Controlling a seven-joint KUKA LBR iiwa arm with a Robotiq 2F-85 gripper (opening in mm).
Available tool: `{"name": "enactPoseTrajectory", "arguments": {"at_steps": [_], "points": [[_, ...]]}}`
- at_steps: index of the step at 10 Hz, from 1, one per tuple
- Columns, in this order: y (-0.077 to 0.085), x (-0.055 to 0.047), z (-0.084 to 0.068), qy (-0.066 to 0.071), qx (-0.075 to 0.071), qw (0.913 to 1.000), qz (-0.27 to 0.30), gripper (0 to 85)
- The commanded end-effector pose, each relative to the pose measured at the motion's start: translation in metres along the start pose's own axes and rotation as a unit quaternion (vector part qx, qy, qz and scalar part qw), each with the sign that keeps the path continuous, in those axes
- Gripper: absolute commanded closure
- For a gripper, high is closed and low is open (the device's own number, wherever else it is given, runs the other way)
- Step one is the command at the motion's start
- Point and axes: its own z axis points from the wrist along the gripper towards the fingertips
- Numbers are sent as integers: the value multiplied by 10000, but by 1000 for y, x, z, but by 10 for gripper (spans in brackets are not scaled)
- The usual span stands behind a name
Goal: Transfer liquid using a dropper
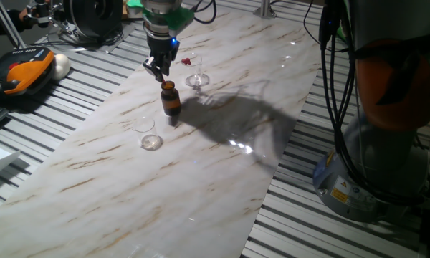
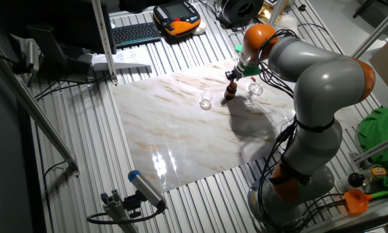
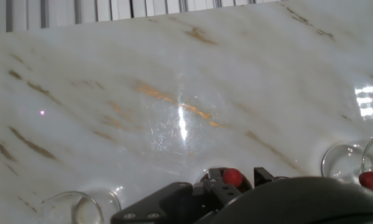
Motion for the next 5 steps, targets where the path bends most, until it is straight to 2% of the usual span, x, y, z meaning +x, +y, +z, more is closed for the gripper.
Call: {"name": "enactPoseTrajectory", "arguments": {"at_steps": [1, 5], "points": [[0, 0, 1, -2, -12, 10000, 4, 510], [0, 0, 1, 2, -49, 10000, 11, 510]]}}
